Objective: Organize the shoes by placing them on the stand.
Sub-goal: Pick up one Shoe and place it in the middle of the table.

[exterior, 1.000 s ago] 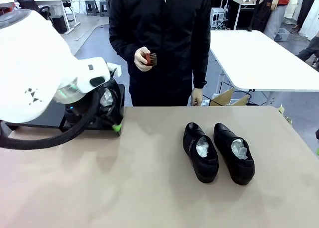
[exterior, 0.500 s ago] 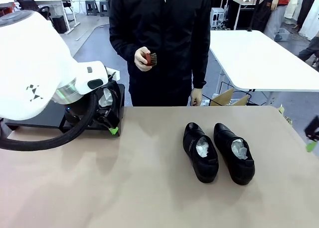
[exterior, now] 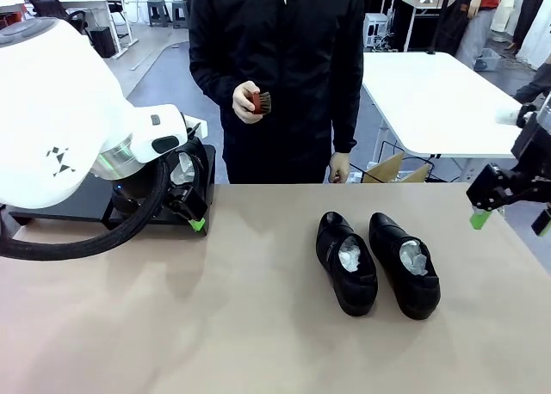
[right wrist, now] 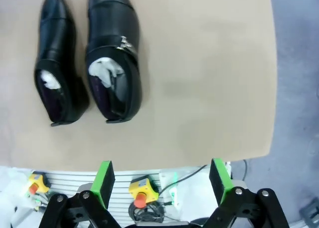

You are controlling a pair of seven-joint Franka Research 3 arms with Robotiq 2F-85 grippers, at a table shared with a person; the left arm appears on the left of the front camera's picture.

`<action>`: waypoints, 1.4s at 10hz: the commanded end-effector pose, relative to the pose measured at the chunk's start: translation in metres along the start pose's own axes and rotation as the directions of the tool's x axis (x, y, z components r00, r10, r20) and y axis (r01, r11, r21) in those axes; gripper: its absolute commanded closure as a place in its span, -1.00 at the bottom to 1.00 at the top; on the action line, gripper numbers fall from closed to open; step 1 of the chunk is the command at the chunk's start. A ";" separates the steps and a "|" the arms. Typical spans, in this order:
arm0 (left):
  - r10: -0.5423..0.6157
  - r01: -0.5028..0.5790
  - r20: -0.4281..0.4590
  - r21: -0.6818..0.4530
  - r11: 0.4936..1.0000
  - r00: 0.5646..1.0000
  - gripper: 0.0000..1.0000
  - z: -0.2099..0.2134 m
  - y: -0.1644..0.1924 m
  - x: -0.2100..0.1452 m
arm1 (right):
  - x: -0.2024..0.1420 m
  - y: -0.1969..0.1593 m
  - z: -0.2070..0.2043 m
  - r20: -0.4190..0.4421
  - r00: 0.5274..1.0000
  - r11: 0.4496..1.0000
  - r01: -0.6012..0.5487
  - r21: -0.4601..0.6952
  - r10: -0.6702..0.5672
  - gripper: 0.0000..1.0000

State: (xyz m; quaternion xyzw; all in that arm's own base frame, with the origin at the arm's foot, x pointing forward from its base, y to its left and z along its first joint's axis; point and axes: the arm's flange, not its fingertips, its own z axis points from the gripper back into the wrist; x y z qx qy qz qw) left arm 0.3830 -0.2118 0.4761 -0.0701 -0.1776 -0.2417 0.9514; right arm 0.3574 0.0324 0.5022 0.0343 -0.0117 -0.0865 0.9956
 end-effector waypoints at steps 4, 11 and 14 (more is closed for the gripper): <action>0.011 -0.011 0.011 -0.014 1.000 1.000 -0.93 0.000 0.001 -0.001 | -0.011 0.020 -0.004 0.027 1.000 0.999 0.001 -0.033 0.000 -1.00; 0.011 -0.011 0.011 -0.014 1.000 1.000 -0.93 0.000 0.001 -0.001 | -0.054 0.076 0.037 0.144 0.977 0.986 -0.150 -0.070 0.159 -1.00; 0.011 -0.011 0.011 -0.014 1.000 1.000 -0.93 0.000 0.001 -0.001 | -0.060 0.096 0.026 0.114 0.977 0.982 -0.174 -0.075 0.181 -1.00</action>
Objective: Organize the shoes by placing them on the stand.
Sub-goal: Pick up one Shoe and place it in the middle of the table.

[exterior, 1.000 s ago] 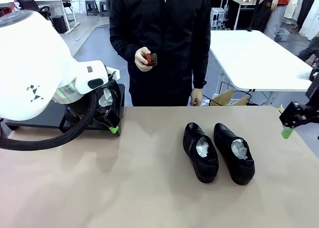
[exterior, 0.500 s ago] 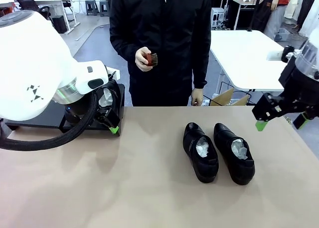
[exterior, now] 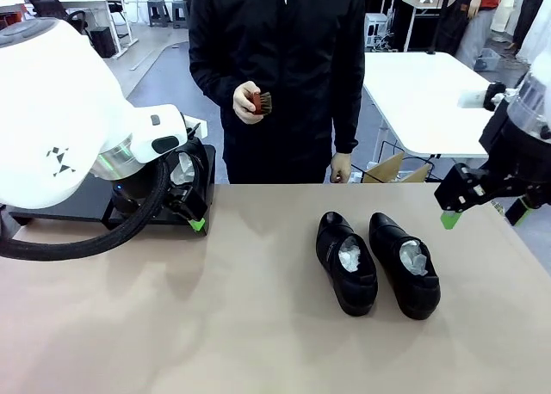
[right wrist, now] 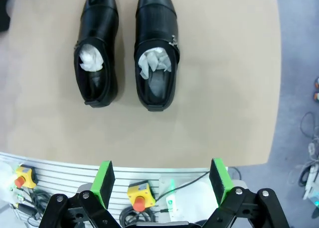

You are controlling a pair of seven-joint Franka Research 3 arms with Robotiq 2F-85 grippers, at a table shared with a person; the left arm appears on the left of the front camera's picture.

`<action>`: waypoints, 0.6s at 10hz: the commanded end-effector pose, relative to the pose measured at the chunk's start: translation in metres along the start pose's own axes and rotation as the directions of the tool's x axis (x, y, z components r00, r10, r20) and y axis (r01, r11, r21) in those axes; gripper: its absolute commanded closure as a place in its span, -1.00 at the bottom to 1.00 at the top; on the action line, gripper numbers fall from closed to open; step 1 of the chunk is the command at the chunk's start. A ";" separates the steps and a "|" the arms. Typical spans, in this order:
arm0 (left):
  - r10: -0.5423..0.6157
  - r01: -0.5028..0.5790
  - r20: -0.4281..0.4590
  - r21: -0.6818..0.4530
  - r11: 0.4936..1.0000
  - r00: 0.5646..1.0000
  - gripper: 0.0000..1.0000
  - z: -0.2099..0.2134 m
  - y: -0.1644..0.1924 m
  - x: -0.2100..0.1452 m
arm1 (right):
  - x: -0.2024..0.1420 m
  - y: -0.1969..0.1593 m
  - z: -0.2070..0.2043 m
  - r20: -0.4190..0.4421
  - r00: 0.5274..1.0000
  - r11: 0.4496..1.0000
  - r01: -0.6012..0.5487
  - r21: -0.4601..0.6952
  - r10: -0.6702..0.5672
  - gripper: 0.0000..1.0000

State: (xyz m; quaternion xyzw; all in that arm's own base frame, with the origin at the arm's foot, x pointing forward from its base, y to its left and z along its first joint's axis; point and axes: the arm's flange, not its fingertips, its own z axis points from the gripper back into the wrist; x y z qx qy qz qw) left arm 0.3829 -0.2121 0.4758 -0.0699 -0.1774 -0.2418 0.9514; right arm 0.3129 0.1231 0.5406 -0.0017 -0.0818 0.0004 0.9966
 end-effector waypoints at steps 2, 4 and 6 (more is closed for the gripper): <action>0.011 -0.011 0.011 -0.014 1.000 1.000 -0.93 0.000 0.001 -0.001 | -0.012 0.043 -0.027 -0.102 0.993 0.997 -0.054 0.054 0.059 -1.00; 0.011 -0.011 0.011 -0.014 1.000 1.000 -0.93 0.000 0.001 -0.001 | -0.029 0.070 -0.045 -0.169 0.977 0.989 -0.116 0.090 0.130 -1.00; 0.011 -0.011 0.011 -0.014 1.000 1.000 -0.93 0.000 0.001 -0.001 | -0.033 0.106 -0.073 -0.172 0.956 0.969 -0.222 0.106 0.238 -1.00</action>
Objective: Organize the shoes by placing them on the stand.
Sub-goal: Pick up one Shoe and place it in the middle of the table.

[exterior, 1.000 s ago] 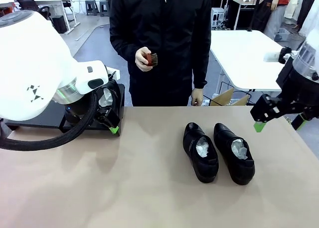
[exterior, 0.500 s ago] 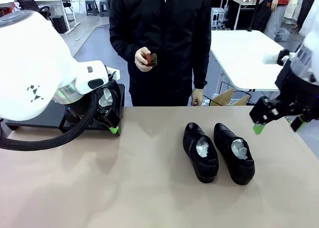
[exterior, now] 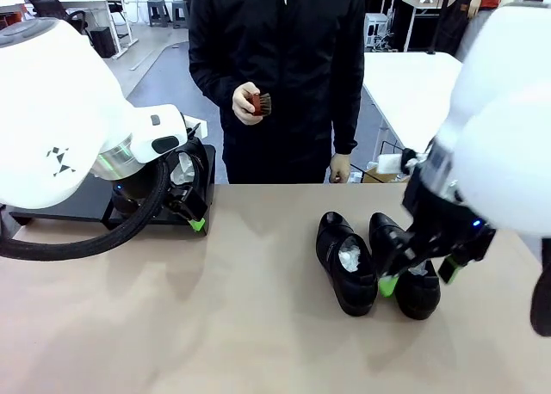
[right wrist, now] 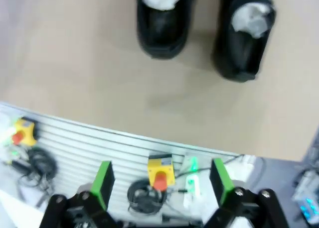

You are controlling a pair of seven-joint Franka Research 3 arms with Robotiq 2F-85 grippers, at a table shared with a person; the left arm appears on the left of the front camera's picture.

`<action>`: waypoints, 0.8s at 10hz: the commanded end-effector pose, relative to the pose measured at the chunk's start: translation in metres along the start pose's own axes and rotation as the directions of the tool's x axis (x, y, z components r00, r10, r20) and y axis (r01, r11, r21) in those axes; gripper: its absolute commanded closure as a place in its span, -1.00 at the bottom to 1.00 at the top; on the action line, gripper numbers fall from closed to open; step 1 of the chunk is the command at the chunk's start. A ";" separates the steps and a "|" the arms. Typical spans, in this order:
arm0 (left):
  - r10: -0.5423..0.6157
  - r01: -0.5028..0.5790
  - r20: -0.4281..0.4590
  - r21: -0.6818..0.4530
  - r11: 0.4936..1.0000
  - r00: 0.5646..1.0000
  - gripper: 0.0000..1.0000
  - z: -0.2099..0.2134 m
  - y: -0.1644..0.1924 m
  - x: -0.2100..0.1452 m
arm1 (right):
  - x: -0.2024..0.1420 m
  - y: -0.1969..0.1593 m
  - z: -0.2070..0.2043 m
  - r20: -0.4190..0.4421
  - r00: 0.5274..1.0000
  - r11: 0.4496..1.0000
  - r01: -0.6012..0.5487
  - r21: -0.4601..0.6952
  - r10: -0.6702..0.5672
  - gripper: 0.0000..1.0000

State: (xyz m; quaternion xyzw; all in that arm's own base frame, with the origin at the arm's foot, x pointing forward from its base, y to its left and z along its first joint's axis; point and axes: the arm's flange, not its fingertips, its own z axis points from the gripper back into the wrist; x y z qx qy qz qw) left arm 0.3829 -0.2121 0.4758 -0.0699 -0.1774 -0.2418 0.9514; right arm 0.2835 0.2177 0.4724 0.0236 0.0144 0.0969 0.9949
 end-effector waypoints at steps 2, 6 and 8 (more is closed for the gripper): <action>0.011 -0.011 0.011 -0.014 1.000 1.000 -0.93 0.000 0.001 -0.001 | 0.036 0.035 -0.022 0.042 0.985 0.986 -0.165 0.006 0.165 -1.00; 0.011 -0.011 0.011 -0.014 1.000 1.000 -0.93 0.000 0.001 -0.001 | 0.089 0.058 -0.050 -0.003 0.988 0.988 -0.154 0.024 0.154 -1.00; 0.011 -0.011 0.011 -0.014 1.000 1.000 -0.93 0.000 0.001 -0.001 | 0.103 0.054 -0.056 0.007 0.994 0.994 -0.108 0.014 0.108 -1.00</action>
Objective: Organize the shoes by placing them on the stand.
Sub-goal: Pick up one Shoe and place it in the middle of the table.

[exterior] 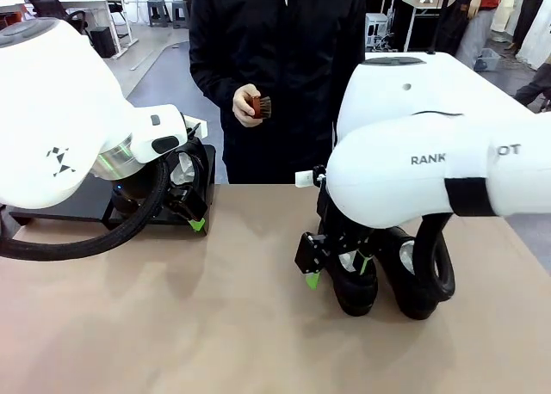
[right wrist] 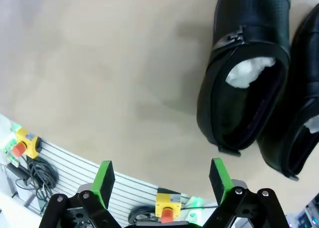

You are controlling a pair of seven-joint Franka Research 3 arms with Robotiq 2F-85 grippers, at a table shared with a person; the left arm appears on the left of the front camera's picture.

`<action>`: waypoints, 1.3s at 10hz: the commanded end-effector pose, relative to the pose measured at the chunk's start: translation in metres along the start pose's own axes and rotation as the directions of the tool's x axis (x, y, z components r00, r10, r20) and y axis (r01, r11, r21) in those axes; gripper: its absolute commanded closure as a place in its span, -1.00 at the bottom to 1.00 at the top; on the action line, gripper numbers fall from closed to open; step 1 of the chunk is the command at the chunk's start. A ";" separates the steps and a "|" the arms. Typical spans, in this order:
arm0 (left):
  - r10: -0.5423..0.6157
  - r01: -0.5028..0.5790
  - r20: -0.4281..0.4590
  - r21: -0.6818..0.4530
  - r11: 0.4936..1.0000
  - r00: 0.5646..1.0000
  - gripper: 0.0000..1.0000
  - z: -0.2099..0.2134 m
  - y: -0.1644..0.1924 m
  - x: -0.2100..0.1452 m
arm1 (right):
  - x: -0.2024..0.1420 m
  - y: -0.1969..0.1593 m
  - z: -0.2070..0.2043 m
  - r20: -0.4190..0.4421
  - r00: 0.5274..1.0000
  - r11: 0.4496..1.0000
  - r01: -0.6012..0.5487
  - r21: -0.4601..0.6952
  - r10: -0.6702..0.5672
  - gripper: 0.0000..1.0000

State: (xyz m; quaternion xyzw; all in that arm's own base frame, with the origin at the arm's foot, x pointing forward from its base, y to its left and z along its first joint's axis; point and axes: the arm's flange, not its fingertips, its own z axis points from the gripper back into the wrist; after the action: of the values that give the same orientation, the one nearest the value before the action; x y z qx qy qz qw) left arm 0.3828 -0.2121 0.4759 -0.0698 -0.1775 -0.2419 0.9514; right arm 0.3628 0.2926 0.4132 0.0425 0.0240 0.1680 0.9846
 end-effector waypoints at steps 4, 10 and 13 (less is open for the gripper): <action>0.011 -0.011 0.011 -0.014 1.000 1.000 -0.93 0.000 0.001 -0.001 | 0.022 -0.040 0.003 0.022 0.990 0.990 0.140 -0.024 -0.140 -1.00; 0.011 -0.011 0.011 -0.014 1.000 1.000 -0.93 0.000 0.001 -0.001 | 0.034 -0.058 -0.020 0.030 0.971 0.968 0.239 -0.078 -0.237 -1.00; 0.011 -0.011 0.011 -0.014 1.000 1.000 -0.93 0.000 0.001 -0.001 | 0.036 -0.066 -0.026 0.035 0.951 0.950 0.308 -0.056 -0.306 -1.00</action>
State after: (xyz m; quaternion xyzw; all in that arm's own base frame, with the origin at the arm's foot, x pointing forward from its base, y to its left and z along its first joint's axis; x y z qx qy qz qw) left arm 0.3828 -0.2121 0.4759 -0.0698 -0.1776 -0.2418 0.9514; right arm 0.4134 0.2440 0.3842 0.0123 0.0225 0.0343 0.9991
